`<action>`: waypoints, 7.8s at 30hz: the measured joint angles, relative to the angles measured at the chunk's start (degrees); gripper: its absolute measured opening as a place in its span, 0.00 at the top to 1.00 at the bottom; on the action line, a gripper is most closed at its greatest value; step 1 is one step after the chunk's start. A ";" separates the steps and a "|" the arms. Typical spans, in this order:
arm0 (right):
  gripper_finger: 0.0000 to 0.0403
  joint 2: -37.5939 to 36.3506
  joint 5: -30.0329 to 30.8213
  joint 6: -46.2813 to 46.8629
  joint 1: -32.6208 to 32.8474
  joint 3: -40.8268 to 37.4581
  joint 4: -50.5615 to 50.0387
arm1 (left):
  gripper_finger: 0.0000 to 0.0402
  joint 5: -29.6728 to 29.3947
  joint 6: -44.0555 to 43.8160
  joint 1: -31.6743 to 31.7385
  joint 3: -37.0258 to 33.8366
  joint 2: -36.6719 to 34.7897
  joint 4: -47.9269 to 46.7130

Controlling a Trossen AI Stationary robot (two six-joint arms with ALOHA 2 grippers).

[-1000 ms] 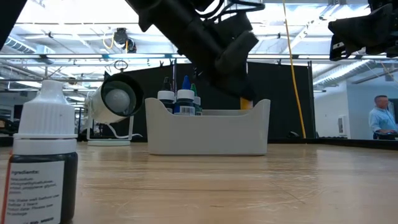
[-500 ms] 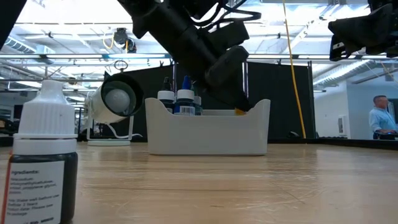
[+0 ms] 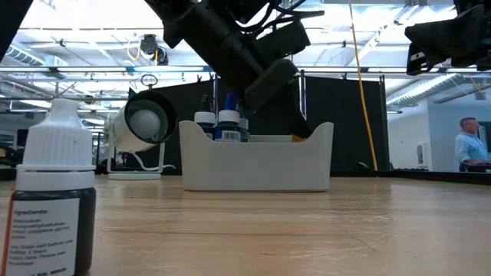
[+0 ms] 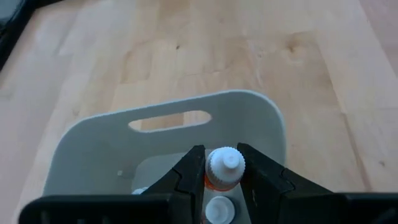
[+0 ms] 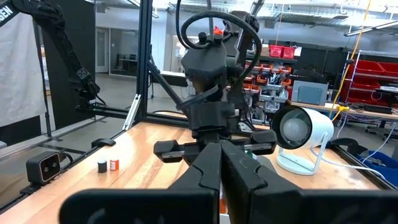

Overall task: Pick & Place food coloring
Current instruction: Put the small orange food coloring bottle into the gray bin

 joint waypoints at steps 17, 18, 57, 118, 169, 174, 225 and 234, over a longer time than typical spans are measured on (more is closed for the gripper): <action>1.00 0.00 0.02 -1.29 0.00 0.01 -0.01 | 0.78 10.38 1.43 3.72 0.00 0.00 -0.92; 1.00 0.00 0.02 -1.29 0.00 0.01 -0.01 | 0.78 10.36 1.47 3.89 0.00 0.00 -1.17; 1.00 0.00 0.02 -1.29 0.00 0.01 -0.01 | 0.63 13.18 -1.61 4.40 0.00 0.00 -0.92; 1.00 0.61 0.17 -1.49 0.00 0.01 0.45 | 0.45 11.13 -14.52 -28.27 -2.02 -4.87 -16.90; 1.00 0.61 0.08 -1.36 0.00 0.00 0.42 | 0.45 15.19 -18.11 -26.48 -9.27 -4.83 -5.35; 1.00 0.61 0.08 -1.33 0.00 0.01 0.42 | 0.45 15.02 -17.52 -26.67 -9.27 -4.83 -5.15; 1.00 0.66 0.22 -1.29 0.00 0.00 0.40 | 0.85 14.65 -16.53 -26.80 -8.95 -3.56 -7.56; 1.00 0.66 0.22 -1.29 0.00 0.00 0.40 | 0.86 14.69 -15.80 -26.19 -7.58 -3.53 -7.92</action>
